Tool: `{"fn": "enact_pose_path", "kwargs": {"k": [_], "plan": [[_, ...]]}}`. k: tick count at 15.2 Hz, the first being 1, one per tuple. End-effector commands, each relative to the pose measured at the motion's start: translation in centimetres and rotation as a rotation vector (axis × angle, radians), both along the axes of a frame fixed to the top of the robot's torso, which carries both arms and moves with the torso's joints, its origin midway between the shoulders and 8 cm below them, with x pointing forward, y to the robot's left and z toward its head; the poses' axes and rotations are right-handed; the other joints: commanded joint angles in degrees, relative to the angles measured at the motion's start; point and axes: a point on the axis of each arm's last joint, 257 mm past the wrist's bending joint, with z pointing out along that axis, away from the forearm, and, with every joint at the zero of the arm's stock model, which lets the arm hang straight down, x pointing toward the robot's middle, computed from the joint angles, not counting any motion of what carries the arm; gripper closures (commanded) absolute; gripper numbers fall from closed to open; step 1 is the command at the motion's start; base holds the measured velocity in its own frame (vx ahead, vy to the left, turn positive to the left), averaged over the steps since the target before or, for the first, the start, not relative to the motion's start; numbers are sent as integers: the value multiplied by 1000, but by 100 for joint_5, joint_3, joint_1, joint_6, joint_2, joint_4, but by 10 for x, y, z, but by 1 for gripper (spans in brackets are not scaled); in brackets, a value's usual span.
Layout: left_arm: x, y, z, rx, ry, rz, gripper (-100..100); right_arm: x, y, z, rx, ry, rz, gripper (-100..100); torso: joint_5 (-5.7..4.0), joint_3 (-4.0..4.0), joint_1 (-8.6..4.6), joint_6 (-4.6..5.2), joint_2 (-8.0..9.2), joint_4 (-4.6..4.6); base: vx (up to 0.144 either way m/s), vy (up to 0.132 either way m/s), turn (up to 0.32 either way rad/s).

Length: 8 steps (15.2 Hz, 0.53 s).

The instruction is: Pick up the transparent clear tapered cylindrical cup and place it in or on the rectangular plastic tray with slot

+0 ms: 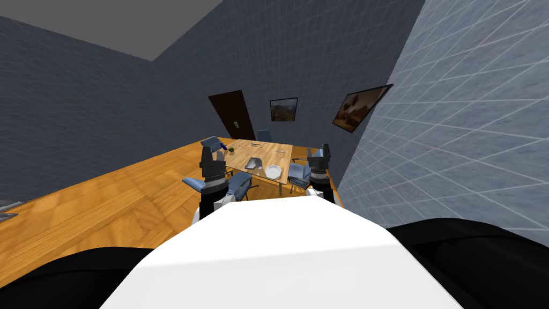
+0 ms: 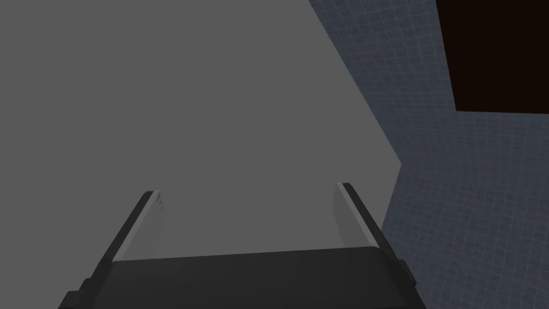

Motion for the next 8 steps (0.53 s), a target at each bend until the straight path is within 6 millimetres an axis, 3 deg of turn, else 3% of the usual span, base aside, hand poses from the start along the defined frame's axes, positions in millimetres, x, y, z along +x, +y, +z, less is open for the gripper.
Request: {"fn": "enact_pose_path", "kwargs": {"k": [1,8], "plan": [[7,3,-9,32,47,-2,-100,0,0,0,0,0,0,0,0,0,0,0,0,0,1,4,-143],[26,28,-40,69,194,40,-100,0,0,0,0,0,0,0,3,0,14,1,0,0,2,23,-182]]}}
